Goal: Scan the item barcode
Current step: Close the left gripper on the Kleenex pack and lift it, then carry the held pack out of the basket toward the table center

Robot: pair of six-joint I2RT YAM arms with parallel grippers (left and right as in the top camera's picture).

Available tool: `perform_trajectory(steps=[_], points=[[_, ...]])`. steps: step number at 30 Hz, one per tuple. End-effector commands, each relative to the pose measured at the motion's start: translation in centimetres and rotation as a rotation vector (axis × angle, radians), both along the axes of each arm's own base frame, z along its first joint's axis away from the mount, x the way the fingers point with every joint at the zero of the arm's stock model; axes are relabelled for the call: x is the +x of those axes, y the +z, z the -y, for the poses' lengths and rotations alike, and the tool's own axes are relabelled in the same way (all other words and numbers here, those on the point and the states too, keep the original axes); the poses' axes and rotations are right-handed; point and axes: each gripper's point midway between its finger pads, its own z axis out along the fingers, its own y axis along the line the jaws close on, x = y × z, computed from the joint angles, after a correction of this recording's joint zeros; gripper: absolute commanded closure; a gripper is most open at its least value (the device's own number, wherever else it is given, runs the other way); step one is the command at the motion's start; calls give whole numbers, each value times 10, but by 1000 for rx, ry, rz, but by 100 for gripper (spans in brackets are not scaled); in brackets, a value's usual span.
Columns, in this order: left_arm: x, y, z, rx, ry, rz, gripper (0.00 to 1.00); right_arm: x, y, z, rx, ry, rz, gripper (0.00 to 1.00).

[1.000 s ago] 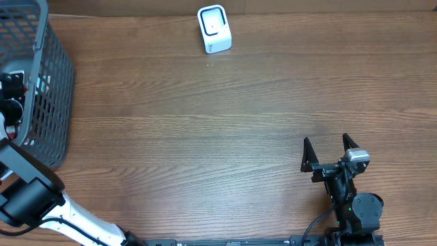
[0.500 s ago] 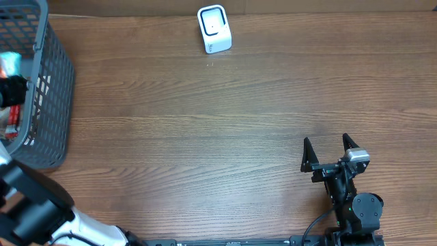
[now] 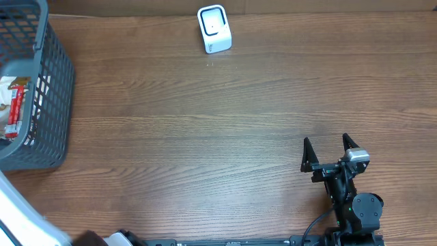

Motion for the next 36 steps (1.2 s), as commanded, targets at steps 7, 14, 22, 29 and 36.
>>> perform_trajectory(steps=[7, 14, 22, 29, 36], points=[[-18, 47, 106, -71, -158, 87, 69, 0, -2, -1, 7, 3, 2, 0], [-16, 11, 182, -149, -322, -73, 69, 0, -2, -1, 8, 3, 2, 0], [-15, -35, 265, -212, -490, -232, 69, 0, -2, -1, 8, 3, 2, 0], [-15, -96, 334, -231, -610, -407, 69, 0, -2, -1, 8, 3, 2, 0], [-14, -165, 408, -180, -711, -586, 69, 0, -2, -1, 8, 3, 2, 0]])
